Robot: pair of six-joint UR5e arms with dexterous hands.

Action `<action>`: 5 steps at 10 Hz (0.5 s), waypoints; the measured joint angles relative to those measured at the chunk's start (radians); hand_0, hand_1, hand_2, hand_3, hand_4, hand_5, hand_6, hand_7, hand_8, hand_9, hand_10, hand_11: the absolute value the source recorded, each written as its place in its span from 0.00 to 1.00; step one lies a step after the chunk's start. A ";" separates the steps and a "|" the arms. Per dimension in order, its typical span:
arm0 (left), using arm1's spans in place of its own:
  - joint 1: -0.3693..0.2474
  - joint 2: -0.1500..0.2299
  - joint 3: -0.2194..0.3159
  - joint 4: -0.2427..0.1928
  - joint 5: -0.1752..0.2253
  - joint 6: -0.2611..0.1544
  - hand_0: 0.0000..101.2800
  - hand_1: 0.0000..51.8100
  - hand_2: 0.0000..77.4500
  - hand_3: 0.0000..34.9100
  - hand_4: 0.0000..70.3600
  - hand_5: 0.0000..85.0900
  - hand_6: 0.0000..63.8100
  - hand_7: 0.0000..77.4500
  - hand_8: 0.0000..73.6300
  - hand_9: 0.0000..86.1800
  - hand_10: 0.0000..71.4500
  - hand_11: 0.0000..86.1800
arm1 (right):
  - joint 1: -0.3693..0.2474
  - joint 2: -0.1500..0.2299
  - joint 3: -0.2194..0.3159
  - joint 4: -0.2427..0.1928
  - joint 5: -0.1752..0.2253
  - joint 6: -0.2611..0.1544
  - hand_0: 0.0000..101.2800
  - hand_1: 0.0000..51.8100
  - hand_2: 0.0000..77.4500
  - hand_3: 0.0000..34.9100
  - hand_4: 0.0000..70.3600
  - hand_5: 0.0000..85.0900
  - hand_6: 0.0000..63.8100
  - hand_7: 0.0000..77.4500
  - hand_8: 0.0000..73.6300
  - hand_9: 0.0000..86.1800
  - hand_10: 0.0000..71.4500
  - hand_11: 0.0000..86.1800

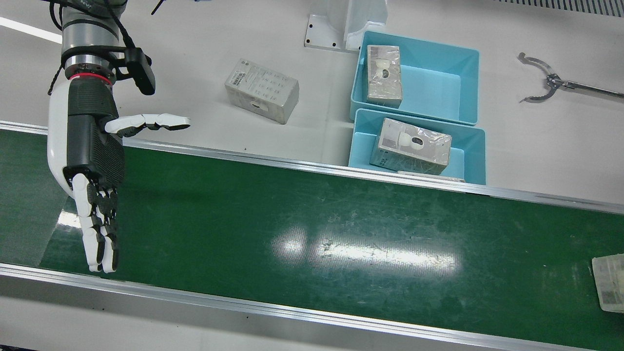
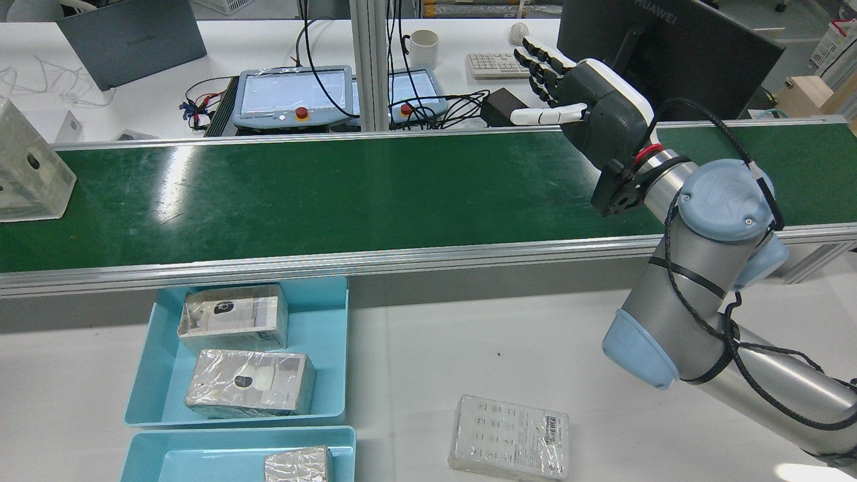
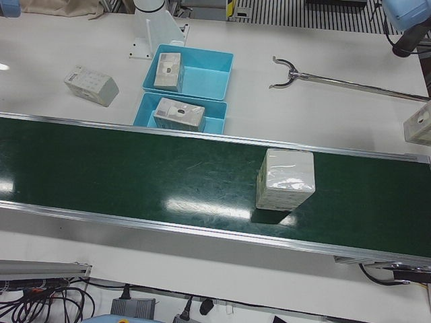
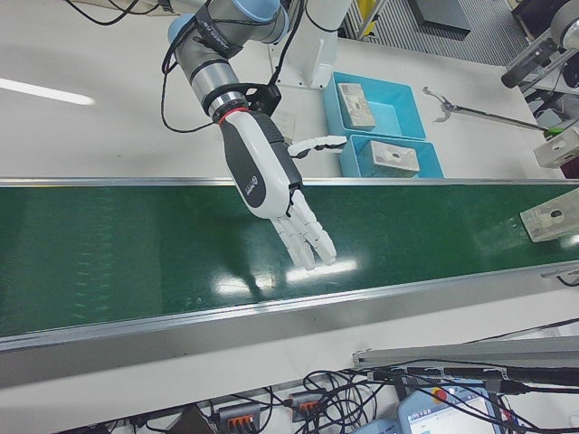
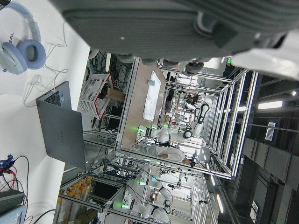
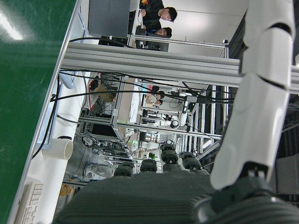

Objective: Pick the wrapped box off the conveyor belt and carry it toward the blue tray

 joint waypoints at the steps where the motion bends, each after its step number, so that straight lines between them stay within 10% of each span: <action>1: 0.000 0.000 0.000 0.000 0.000 0.000 0.00 0.00 0.01 0.00 0.00 0.01 0.00 0.00 0.00 0.00 0.00 0.00 | -0.002 -0.010 0.009 0.000 0.000 0.000 0.43 0.22 0.15 0.02 0.02 0.03 0.00 0.01 0.02 0.01 0.02 0.04; 5: 0.000 0.000 0.000 0.000 0.000 0.000 0.00 0.00 0.01 0.00 0.00 0.01 0.00 0.00 0.00 0.00 0.00 0.00 | -0.002 -0.026 0.025 0.000 -0.002 0.001 0.43 0.22 0.16 0.01 0.02 0.04 0.00 0.01 0.01 0.02 0.02 0.04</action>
